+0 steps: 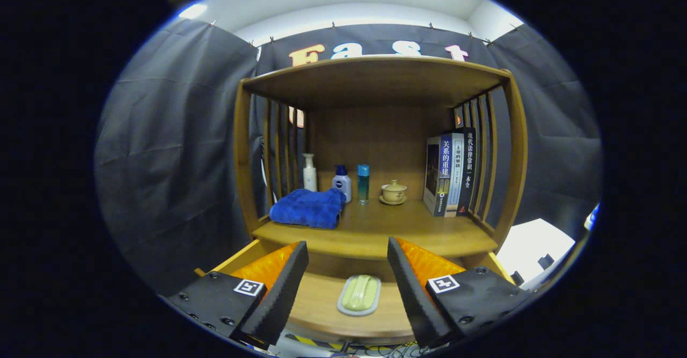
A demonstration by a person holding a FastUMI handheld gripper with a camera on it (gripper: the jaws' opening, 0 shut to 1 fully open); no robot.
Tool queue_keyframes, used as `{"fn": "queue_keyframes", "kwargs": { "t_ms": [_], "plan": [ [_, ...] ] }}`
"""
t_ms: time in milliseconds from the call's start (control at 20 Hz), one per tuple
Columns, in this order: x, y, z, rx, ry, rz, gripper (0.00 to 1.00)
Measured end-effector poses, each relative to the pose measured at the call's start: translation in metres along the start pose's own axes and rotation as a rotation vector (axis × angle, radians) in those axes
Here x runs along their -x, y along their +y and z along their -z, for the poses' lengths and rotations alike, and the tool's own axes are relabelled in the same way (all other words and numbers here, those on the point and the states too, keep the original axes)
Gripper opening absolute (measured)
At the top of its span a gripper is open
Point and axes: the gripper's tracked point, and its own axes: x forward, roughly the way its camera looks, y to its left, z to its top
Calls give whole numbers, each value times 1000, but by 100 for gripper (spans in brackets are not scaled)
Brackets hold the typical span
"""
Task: Pull open the drawer, take out the items inside it, and place them on the countertop above the cabinet.
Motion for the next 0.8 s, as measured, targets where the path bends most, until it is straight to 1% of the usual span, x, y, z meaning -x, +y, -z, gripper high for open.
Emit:
{"fn": "queue_keyframes", "kwargs": {
  "t_ms": [150,250,350,400,450,550,700,800],
  "plan": [
    [-35,-9,8,-17,105,25,95],
    [-51,-5,30,-34,222,17,96],
    [-66,-9,48,-48,309,33,96],
    [-73,-7,59,-58,354,28,96],
    [-79,-4,71,-81,399,26,92],
    [-83,1,98,-120,497,30,85],
    [-88,-2,127,-93,617,45,85],
    [-86,2,145,-91,712,29,86]
  ]
}}
